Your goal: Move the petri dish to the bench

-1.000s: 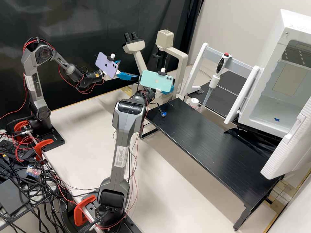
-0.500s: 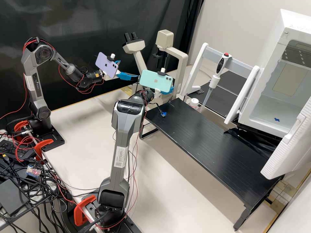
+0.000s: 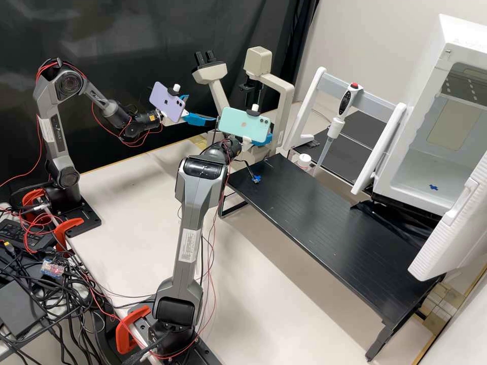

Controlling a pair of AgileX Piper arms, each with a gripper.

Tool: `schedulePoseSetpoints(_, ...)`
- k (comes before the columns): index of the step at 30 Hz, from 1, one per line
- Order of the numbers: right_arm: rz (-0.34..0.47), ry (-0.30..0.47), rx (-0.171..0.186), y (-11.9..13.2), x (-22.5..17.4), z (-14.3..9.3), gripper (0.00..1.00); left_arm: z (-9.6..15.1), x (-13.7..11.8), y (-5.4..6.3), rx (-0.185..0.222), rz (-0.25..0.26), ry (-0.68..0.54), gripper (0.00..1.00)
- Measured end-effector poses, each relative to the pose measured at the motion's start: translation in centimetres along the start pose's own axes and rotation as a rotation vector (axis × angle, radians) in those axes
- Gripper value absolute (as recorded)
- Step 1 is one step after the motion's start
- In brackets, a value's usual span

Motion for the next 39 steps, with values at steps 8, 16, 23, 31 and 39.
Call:
schedulePoseSetpoints(8, -0.015, 0.0, -0.004, -0.39, 0.65, -0.04, 1.0, 0.0, 0.0, 0.0, 0.0, 0.0, 0.0, 1.0)
schedulePoseSetpoints(16, -0.015, 0.0, -0.004, -0.39, 0.65, -0.04, 1.0, 0.0, 0.0, 0.0, 0.0, 0.0, 0.0, 1.0)
schedulePoseSetpoints(23, -0.015, 0.0, -0.004, -0.39, 0.65, -0.04, 0.0, 0.0, 0.0, 0.0, 0.0, 0.0, 0.0, 1.0)
schedulePoseSetpoints(31, -0.015, 0.0, -0.004, -0.39, 0.65, -0.04, 0.0, 0.0, 0.0, 0.0, 0.0, 0.0, 0.0, 1.0)
schedulePoseSetpoints(39, -0.015, -0.003, 0.004, -0.38, 0.65, -0.01, 0.0, 0.0, 0.0, 0.0, 0.0, 0.0, 0.0, 1.0)
